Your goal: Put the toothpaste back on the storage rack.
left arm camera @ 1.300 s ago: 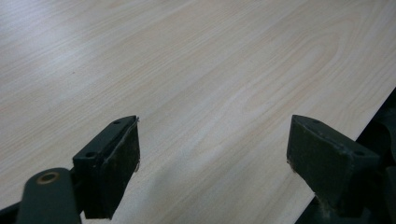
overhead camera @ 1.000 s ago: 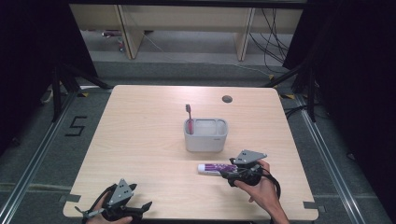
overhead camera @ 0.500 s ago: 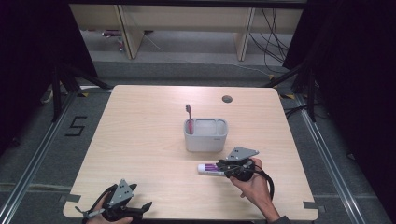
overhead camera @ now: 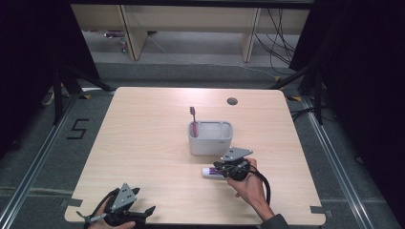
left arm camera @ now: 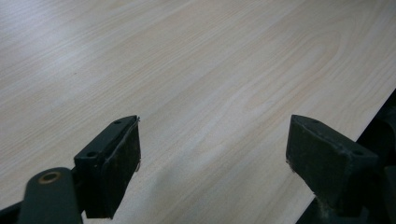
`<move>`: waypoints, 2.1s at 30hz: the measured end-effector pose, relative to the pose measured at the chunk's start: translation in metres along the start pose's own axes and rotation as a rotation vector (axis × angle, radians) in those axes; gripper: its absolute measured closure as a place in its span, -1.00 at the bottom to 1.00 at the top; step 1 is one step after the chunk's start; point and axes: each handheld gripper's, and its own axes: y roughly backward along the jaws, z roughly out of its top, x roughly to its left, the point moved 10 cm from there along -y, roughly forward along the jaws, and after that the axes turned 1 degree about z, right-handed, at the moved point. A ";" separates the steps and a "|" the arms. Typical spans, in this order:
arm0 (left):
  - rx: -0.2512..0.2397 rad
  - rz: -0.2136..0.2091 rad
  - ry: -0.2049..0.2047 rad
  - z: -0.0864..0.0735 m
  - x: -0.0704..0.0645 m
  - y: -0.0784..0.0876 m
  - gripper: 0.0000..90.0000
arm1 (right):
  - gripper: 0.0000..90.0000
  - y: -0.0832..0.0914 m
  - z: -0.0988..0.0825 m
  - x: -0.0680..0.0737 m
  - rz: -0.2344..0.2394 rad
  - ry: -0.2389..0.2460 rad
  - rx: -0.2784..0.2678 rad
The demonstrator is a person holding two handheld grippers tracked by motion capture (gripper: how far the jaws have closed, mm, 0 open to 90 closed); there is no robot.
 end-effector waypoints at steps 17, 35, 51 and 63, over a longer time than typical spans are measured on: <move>-0.001 0.000 -0.001 0.000 -0.001 0.000 -0.61 | 1.00 -0.025 0.010 0.002 -0.011 0.026 0.028; 0.002 -0.004 -0.005 -0.001 -0.001 0.000 -0.61 | 1.00 -0.039 0.006 0.005 -0.005 0.021 0.077; 0.005 0.008 -0.009 -0.001 0.002 0.001 -0.61 | 1.00 -0.022 -0.008 0.027 0.069 0.039 0.116; 0.002 -0.001 -0.007 -0.001 0.000 0.000 -0.61 | 1.00 -0.002 -0.028 0.040 0.102 0.057 0.141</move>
